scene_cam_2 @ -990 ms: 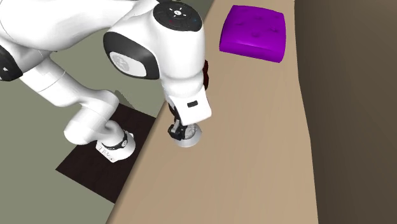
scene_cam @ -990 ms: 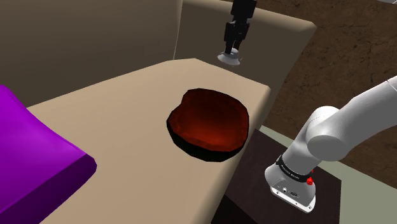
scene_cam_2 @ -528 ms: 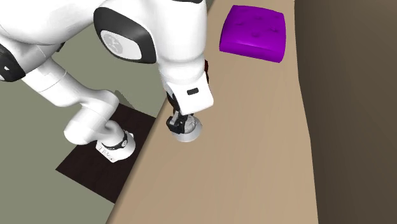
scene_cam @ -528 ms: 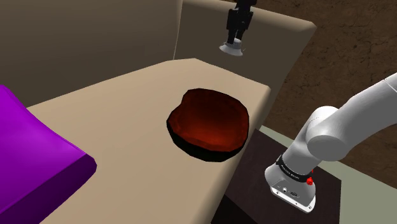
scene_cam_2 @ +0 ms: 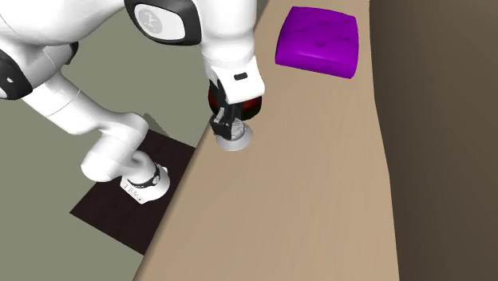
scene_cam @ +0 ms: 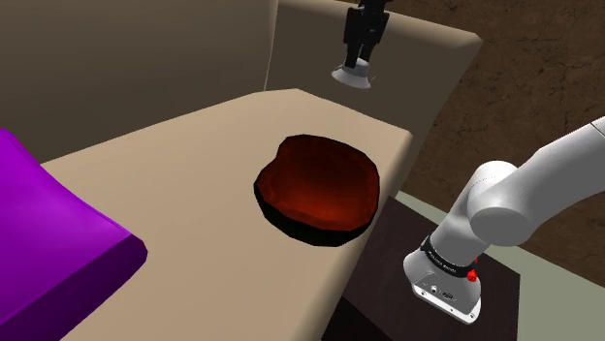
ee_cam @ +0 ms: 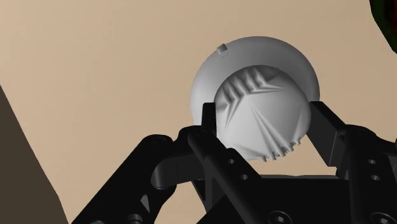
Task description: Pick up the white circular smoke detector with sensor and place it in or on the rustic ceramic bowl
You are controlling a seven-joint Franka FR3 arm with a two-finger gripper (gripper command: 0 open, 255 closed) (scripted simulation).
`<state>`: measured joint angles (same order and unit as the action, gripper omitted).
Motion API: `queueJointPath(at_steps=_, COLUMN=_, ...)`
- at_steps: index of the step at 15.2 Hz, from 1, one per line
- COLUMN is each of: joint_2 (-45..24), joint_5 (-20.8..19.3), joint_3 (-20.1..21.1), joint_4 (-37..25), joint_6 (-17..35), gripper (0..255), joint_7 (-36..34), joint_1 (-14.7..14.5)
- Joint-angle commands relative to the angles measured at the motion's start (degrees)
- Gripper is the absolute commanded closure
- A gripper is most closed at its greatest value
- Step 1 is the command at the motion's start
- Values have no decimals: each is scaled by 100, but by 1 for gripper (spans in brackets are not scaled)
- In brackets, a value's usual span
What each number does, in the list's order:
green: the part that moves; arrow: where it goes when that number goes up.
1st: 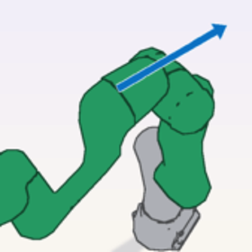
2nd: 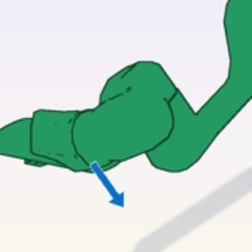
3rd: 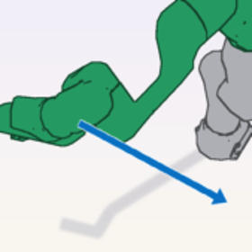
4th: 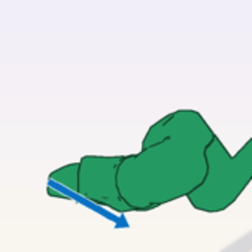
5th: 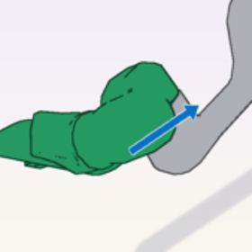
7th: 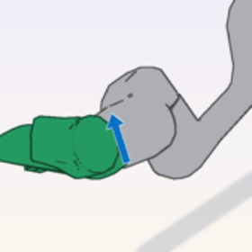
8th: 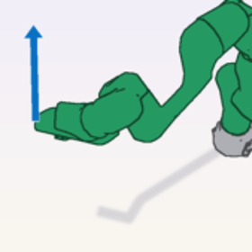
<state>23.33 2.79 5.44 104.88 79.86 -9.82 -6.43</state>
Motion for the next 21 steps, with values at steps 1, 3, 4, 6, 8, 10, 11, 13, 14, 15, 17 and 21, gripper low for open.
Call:
queueJointPath(at_steps=1, joint_2=62, joint_5=91, joint_3=188, joint_4=8, joint_6=-45, gripper=255, joint_7=-278, joint_1=-83)
queueJointPath(at_steps=3, joint_2=121, joint_5=190, joint_3=388, joint_4=27, joint_6=-69, gripper=255, joint_7=-558, joint_1=-167)
queueJointPath(at_steps=4, joint_2=142, joint_5=240, joint_3=489, joint_4=27, joint_6=-81, gripper=255, joint_7=-700, joint_1=-208)
queueJointPath(at_steps=6, joint_2=165, joint_5=338, joint_3=692, joint_4=8, joint_6=-101, gripper=255, joint_7=-987, joint_1=-293)
queueJointPath(at_steps=8, joint_2=163, joint_5=434, joint_3=902, joint_4=-36, joint_6=-118, gripper=255, joint_7=-1278, joint_1=-374)
queueJointPath(at_steps=10, joint_2=136, joint_5=525, joint_3=1117, joint_4=-105, joint_6=-131, gripper=255, joint_7=-1574, joint_1=-451)
queueJointPath(at_steps=11, joint_2=112, joint_5=567, joint_3=1225, joint_4=-148, joint_6=-136, gripper=255, joint_7=-1724, joint_1=-490)
queueJointPath(at_steps=13, joint_2=45, joint_5=645, joint_3=1450, joint_4=-255, joint_6=-143, gripper=255, joint_7=-2028, joint_1=-561)
queueJointPath(at_steps=14, joint_2=2, joint_5=678, joint_3=1564, joint_4=-318, joint_6=-145, gripper=255, joint_7=-2183, joint_1=-596)
queueJointPath(at_steps=15, joint_2=-49, joint_5=708, joint_3=1680, joint_4=-387, joint_6=-146, gripper=255, joint_7=-2340, joint_1=-631)
queueJointPath(at_steps=17, joint_2=-172, joint_5=756, joint_3=1922, joint_4=-546, joint_6=-146, gripper=255, joint_7=-2659, joint_1=-693)
queueJointPath(at_steps=21, joint_2=-177, joint_5=816, joint_3=2109, joint_4=-349, joint_6=87, gripper=255, joint_7=-2870, joint_1=-757)
